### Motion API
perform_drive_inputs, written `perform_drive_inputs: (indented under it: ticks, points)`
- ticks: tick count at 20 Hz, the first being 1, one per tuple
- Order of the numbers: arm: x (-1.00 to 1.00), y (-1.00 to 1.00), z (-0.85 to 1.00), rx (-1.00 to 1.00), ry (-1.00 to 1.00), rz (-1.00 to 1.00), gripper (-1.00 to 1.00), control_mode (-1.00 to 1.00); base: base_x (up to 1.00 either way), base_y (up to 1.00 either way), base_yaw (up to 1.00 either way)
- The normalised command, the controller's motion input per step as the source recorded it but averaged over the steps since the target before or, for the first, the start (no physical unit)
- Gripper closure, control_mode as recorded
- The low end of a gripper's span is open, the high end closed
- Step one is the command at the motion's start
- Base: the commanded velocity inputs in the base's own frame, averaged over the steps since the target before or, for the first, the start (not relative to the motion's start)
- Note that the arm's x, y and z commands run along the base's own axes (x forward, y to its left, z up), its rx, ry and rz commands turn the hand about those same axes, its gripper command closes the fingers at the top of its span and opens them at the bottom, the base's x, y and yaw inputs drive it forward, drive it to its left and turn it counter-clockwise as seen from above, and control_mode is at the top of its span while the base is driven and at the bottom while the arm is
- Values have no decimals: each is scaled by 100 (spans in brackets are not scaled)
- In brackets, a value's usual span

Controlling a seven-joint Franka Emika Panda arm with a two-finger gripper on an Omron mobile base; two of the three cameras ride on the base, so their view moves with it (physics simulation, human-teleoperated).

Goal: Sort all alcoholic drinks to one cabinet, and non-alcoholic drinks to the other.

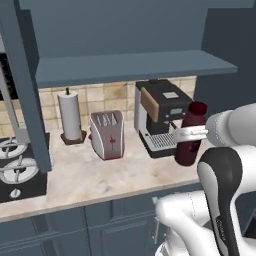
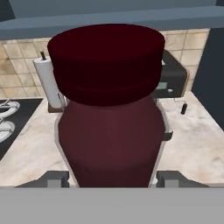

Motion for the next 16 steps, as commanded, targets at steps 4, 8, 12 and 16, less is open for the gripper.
perform_drive_inputs:
  ticks: [4,8,12,16]
  points:
    - [0,0,0,0,0,0,100,100,32,0,17]
    - [0,0,0,0,0,0,100,100,36,0,13]
    - [0,0,0,0,0,0,100,100,37,0,12]
    - [0,0,0,0,0,0,100,100,26,0,10]
